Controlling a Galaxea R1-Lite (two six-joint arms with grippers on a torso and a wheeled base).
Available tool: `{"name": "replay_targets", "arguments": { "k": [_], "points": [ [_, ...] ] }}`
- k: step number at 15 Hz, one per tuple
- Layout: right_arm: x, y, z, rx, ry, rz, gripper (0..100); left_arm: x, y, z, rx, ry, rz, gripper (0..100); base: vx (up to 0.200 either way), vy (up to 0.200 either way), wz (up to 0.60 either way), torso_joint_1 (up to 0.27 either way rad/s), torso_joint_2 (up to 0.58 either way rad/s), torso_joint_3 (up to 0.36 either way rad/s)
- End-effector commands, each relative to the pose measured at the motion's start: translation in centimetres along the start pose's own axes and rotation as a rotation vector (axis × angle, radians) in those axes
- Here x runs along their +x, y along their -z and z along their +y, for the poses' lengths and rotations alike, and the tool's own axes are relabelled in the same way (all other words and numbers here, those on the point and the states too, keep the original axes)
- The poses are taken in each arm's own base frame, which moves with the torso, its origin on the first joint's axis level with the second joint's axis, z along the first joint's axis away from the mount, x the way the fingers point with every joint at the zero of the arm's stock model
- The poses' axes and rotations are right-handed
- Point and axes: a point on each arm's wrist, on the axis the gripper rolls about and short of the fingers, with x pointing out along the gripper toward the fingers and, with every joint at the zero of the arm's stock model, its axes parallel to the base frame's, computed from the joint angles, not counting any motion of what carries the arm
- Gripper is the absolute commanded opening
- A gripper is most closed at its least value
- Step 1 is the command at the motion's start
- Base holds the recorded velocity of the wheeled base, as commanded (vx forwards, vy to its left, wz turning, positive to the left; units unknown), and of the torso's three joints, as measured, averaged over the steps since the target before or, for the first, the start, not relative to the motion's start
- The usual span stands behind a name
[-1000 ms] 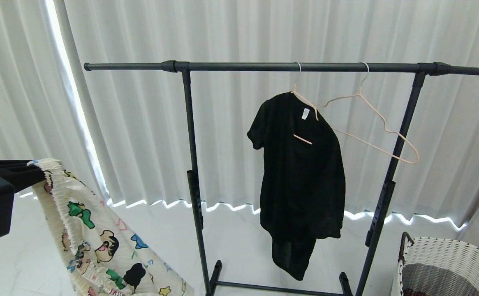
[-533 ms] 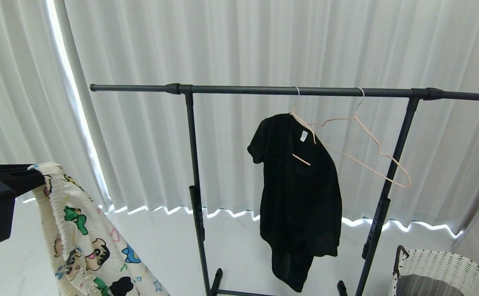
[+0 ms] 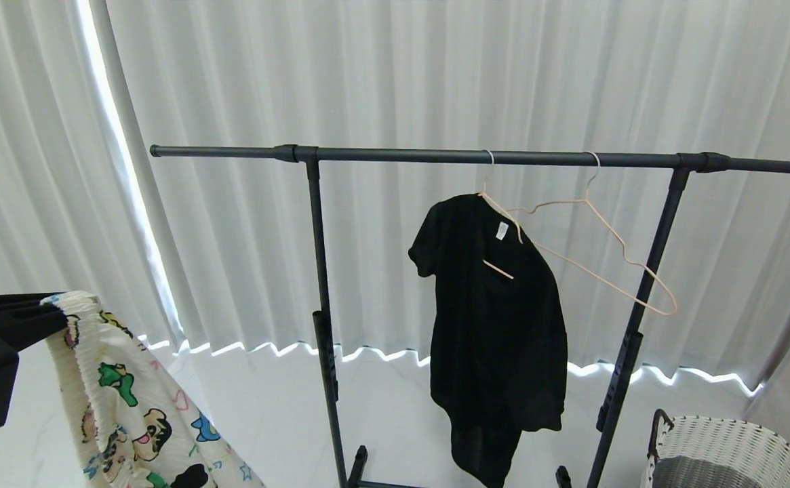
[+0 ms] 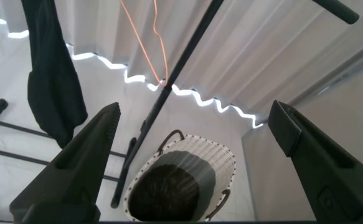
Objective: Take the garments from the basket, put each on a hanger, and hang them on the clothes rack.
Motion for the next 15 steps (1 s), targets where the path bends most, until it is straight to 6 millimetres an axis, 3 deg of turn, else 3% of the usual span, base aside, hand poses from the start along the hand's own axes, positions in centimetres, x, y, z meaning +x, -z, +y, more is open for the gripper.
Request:
{"name": "replay_targets", "arguments": {
  "k": [1, 10, 15],
  "points": [
    [0.07, 0.0, 0.03, -0.001, -0.001, 0.002, 100, -0.22, 0.26, -0.07, 0.0, -0.001, -0.002, 0, 0.0, -0.2, 0.0, 0.002, 0.0, 0.002],
    [0.07, 0.0, 0.03, -0.004, -0.001, 0.002, 100, -0.53, 0.5, -0.11, -0.004, -0.001, -0.01, 0, 0.0, -0.2, 0.0, 0.006, 0.0, 0.001],
    [0.09, -0.05, 0.05, -0.006, -0.007, 0.0, 100, -0.36, 0.34, -0.1, -0.008, -0.013, -0.047, 0, 0.0, 0.0, 0.0, 0.0, 0.0, 0.0]
  ]
}}
